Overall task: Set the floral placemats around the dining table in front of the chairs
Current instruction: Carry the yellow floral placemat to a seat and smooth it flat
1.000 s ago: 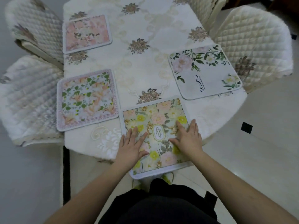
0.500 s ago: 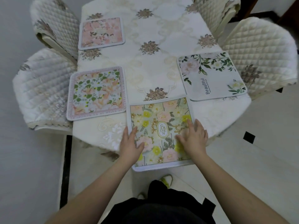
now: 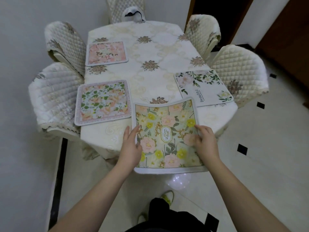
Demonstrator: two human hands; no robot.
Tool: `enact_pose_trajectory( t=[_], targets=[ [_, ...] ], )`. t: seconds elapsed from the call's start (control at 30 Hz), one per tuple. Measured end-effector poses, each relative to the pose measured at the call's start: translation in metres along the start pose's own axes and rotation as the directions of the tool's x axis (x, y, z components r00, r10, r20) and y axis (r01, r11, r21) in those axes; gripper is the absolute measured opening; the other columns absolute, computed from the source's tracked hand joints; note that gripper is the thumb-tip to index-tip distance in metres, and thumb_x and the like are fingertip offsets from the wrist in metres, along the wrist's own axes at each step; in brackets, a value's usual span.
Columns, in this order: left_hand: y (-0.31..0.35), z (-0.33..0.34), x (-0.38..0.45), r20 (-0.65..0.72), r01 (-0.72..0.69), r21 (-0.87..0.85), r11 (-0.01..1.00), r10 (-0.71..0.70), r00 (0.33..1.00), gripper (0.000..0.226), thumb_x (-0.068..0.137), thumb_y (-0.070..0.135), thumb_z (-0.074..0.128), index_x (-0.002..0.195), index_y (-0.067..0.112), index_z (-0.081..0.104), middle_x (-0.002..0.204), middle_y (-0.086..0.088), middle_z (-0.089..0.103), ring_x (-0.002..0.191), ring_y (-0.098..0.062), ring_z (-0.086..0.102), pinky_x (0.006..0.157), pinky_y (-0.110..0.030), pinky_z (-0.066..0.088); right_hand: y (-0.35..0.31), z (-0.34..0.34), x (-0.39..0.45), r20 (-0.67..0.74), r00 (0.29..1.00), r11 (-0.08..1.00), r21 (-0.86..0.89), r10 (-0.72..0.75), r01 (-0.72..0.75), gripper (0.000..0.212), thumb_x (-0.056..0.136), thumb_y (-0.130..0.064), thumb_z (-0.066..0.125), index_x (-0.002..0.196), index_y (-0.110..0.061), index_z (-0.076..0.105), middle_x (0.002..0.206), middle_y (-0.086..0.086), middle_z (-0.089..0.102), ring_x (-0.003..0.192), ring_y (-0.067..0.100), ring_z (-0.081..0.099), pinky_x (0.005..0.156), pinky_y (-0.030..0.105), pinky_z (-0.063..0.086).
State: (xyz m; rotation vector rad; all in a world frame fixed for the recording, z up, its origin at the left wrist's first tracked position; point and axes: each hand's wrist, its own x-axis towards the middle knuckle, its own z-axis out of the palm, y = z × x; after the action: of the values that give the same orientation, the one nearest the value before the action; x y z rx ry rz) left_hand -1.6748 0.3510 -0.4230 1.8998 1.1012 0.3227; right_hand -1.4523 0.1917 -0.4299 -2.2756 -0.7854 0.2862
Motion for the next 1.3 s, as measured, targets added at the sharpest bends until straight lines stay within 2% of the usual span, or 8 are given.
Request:
enact_pose_trajectory(
  t=[0.07, 0.13, 0.33, 0.47, 0.63, 0.9, 1.13, 1.3],
  targets=[
    [0.002, -0.011, -0.012, -0.012, -0.02, -0.003, 1.0, 0.02, 1.0, 0.062, 0.097, 0.001, 0.047, 0.152, 0.027, 0.034, 0.16, 0.001, 0.03, 0.14, -0.013, 0.035, 0.106, -0.015, 0.031, -0.007, -0.013, -0.017, -0.031, 1.0, 1.0, 0.01, -0.004, 0.005, 0.04, 0.095, -0.005, 0.052, 0.133, -0.016, 0.057, 0.133, 0.001, 0.051, 0.107, 0.004, 0.045, 0.09, 0.016, 0.032],
    [0.002, -0.018, -0.02, 0.008, -0.034, -0.001, 0.999, 0.034, 0.999, 0.061, 0.096, 0.003, 0.05, 0.151, 0.024, 0.037, 0.155, -0.001, 0.04, 0.14, -0.019, 0.038, 0.111, -0.03, 0.031, -0.01, -0.025, -0.037, -0.049, 0.999, 0.999, 0.051, 0.009, -0.006, 0.04, 0.094, -0.006, 0.054, 0.133, -0.017, 0.058, 0.132, -0.002, 0.052, 0.108, 0.003, 0.044, 0.094, 0.019, 0.034],
    [0.016, -0.022, -0.043, 0.052, -0.098, -0.035, 0.995, 0.1, 0.994, 0.056, 0.097, 0.013, 0.054, 0.149, 0.029, 0.041, 0.151, 0.003, 0.045, 0.138, -0.017, 0.041, 0.112, -0.032, 0.033, 0.0, -0.061, -0.086, -0.053, 0.995, 0.97, 0.23, 0.09, -0.076, 0.042, 0.089, -0.014, 0.067, 0.127, -0.03, 0.059, 0.112, -0.024, 0.049, 0.101, 0.011, 0.055, 0.094, 0.033, 0.05],
    [0.03, -0.017, -0.056, 0.116, -0.098, -0.119, 0.988, 0.112, 0.987, 0.049, 0.096, 0.022, 0.058, 0.134, 0.052, 0.05, 0.139, 0.006, 0.058, 0.119, -0.019, 0.061, 0.098, -0.048, 0.052, 0.022, -0.083, -0.111, -0.07, 0.985, 0.923, 0.365, 0.156, -0.12, 0.04, 0.088, -0.016, 0.069, 0.123, -0.035, 0.062, 0.116, -0.029, 0.05, 0.108, 0.011, 0.058, 0.095, 0.044, 0.052],
    [0.064, 0.011, -0.074, 0.138, -0.117, -0.187, 0.976, 0.143, 0.98, 0.035, 0.096, 0.021, 0.062, 0.126, 0.04, 0.061, 0.095, 0.035, 0.064, 0.081, -0.006, 0.073, 0.071, -0.037, 0.063, 0.056, -0.119, -0.139, -0.128, 0.969, 0.902, 0.407, 0.21, -0.142, 0.043, 0.088, -0.016, 0.067, 0.121, -0.043, 0.061, 0.123, -0.015, 0.055, 0.11, 0.015, 0.06, 0.096, 0.047, 0.051],
    [0.15, 0.119, -0.129, 0.376, -0.219, -0.188, 0.957, 0.276, 0.884, 0.046, 0.096, 0.015, 0.062, 0.122, 0.052, 0.057, 0.118, 0.001, 0.068, 0.086, -0.012, 0.074, 0.069, -0.032, 0.062, 0.162, -0.227, -0.213, -0.194, 0.907, 0.855, 0.452, 0.374, -0.256, 0.048, 0.089, -0.018, 0.064, 0.118, -0.055, 0.056, 0.127, -0.007, 0.054, 0.104, 0.018, 0.064, 0.085, 0.046, 0.057],
    [0.213, 0.22, -0.179, 0.469, -0.307, -0.164, 0.938, 0.348, 0.812, 0.052, 0.097, 0.012, 0.061, 0.139, 0.04, 0.051, 0.111, 0.007, 0.068, 0.078, 0.008, 0.069, 0.06, -0.014, 0.055, 0.236, -0.316, -0.269, -0.246, 0.836, 0.815, 0.469, 0.49, -0.339, 0.052, 0.09, -0.011, 0.064, 0.129, -0.045, 0.054, 0.122, -0.001, 0.062, 0.097, 0.016, 0.066, 0.082, 0.045, 0.059],
    [0.24, 0.256, -0.188, 0.494, -0.329, -0.169, 0.929, 0.369, 0.788, 0.055, 0.097, 0.011, 0.06, 0.141, 0.042, 0.048, 0.111, 0.009, 0.067, 0.08, 0.009, 0.069, 0.063, -0.015, 0.057, 0.26, -0.351, -0.282, -0.279, 0.822, 0.814, 0.477, 0.497, -0.331, 0.054, 0.09, -0.008, 0.064, 0.134, -0.036, 0.054, 0.117, -0.002, 0.066, 0.093, 0.015, 0.068, 0.082, 0.042, 0.059]
  ],
)
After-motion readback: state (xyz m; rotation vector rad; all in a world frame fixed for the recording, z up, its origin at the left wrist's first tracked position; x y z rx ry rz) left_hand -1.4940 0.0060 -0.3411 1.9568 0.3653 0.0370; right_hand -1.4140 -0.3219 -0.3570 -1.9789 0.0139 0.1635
